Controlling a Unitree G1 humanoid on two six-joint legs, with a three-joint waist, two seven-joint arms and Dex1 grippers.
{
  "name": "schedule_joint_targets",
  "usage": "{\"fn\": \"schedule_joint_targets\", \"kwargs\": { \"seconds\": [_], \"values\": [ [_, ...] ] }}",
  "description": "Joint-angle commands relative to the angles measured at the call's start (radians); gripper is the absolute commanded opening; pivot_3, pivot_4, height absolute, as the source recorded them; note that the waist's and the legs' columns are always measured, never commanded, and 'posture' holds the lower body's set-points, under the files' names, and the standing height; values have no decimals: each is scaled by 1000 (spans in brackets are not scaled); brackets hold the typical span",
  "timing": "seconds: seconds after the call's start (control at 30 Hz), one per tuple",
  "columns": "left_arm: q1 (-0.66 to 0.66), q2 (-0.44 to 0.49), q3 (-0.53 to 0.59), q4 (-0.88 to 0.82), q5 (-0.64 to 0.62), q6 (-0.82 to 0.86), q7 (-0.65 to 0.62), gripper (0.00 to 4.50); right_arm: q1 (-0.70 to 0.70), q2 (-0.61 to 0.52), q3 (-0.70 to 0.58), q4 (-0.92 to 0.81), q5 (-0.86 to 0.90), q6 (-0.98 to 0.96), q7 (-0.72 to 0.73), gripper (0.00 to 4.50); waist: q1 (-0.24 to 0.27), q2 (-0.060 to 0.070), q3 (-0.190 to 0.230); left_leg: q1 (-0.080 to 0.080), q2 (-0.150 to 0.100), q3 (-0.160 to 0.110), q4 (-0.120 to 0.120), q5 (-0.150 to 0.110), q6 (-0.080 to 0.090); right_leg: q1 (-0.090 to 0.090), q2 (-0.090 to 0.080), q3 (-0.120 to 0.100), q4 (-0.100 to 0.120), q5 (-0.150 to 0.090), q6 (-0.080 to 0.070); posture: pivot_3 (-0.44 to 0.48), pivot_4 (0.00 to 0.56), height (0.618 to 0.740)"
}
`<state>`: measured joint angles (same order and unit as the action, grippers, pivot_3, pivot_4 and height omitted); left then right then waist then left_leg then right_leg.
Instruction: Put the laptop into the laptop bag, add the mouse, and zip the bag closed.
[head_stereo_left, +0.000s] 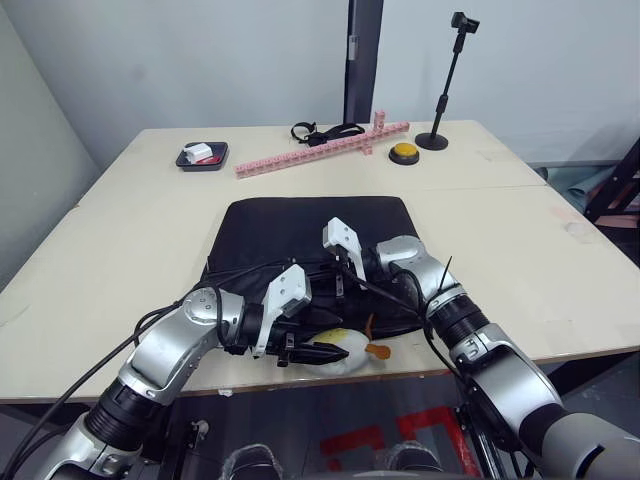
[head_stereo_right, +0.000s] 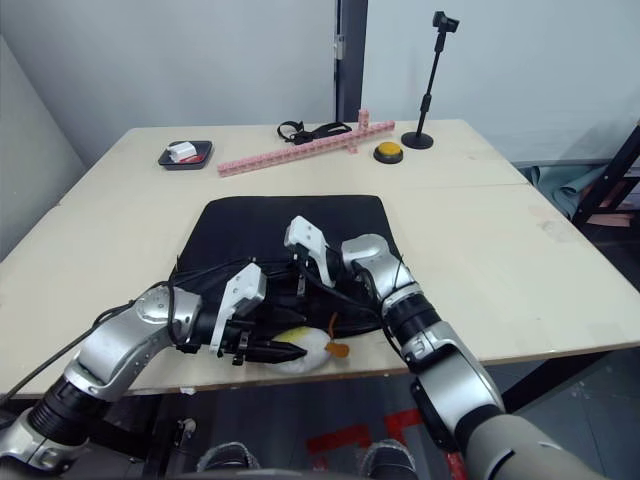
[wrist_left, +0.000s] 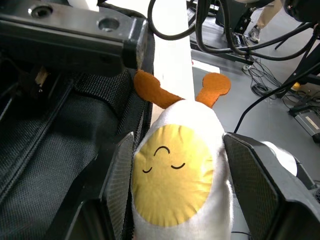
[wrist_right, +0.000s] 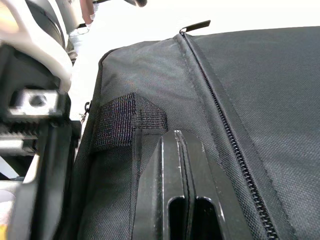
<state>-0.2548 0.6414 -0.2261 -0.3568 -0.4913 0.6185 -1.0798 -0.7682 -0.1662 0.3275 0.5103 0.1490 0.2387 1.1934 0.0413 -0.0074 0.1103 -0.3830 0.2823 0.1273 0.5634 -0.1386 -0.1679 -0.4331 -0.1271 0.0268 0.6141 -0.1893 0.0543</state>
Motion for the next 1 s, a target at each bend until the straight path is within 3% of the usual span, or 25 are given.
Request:
{"fn": "schedule_joint_targets", "kwargs": {
  "seconds": [0.03, 0.27, 0.43, 0.53, 0.6, 0.63, 0.7, 0.77, 0.9, 1.0],
  "values": [
    [34, 39, 97, -79, -70, 34, 11, 2968, 15, -10, -2, 64, -18, 17, -7, 0, -1, 0, 0, 0, 0, 0, 0, 0, 0, 0, 0, 0, 0, 0, 0, 0, 150, 740],
    [153, 129, 300, -200, -197, 124, 68, 2968, -9, 5, -64, 54, 38, 64, -21, 0, 0, 1, 1, 0, 0, 0, 0, 0, 0, 0, 0, 0, 0, 0, 0, 0, 150, 740],
    [255, 203, 503, -239, -281, 185, 101, 2968, -38, -23, -154, -160, 178, 278, -25, 0, 2, 3, 5, -1, 0, 0, -1, 0, 0, -2, 0, 0, 0, 0, 0, 0, 150, 740],
    [287, 223, 549, -238, -298, 189, 109, 2968, -42, -48, -181, -255, 234, 374, -32, 0, 5, 4, 6, -2, 0, 0, -1, 0, 0, -3, 0, 0, -3, 0, 0, 0, 150, 740],
    [298, 238, 580, -224, -300, 195, 115, 2997, -38, -110, -208, -375, 294, 449, -5, 528, 6, 4, 7, -3, 0, 1, -3, 0, 0, -3, 0, 0, -6, 0, 0, 0, 150, 740],
    [297, 243, 591, -216, -303, 197, 120, 2739, -35, -143, -220, -427, 323, 486, 8, 822, 7, 4, 7, -4, 0, 1, -5, 0, -1, -4, 1, -1, -8, 0, 0, 0, 150, 740],
    [268, 243, 604, -192, -319, 201, 132, 2151, -22, -223, -233, -511, 358, 529, 36, 1505, 12, 4, 7, -6, 0, 1, -6, 1, -1, -5, 1, -1, -9, 0, 1, 0, 150, 740],
    [194, 233, 587, -142, -329, 200, 148, 1421, 13, -379, -253, -612, 378, 543, 110, 2201, 25, 3, 7, -6, 0, 1, -8, 2, 0, -5, 1, -2, -10, 1, 2, 0, 150, 740],
    [63, 217, 489, -43, -269, 170, 150, 43, 53, -570, -285, -717, 438, 579, 180, 3560, 42, 3, 8, -4, 0, 2, -8, 2, 0, -3, 1, -2, -12, 1, 2, 0, 150, 740],
    [-49, 178, 396, 41, -220, 134, 143, 0, 72, -661, -296, -789, 478, 603, 212, 4376, 32, 3, 8, -1, 0, 4, -8, 2, 0, -4, 1, 1, -8, 1, 2, 0, 150, 740]
  ]
}}
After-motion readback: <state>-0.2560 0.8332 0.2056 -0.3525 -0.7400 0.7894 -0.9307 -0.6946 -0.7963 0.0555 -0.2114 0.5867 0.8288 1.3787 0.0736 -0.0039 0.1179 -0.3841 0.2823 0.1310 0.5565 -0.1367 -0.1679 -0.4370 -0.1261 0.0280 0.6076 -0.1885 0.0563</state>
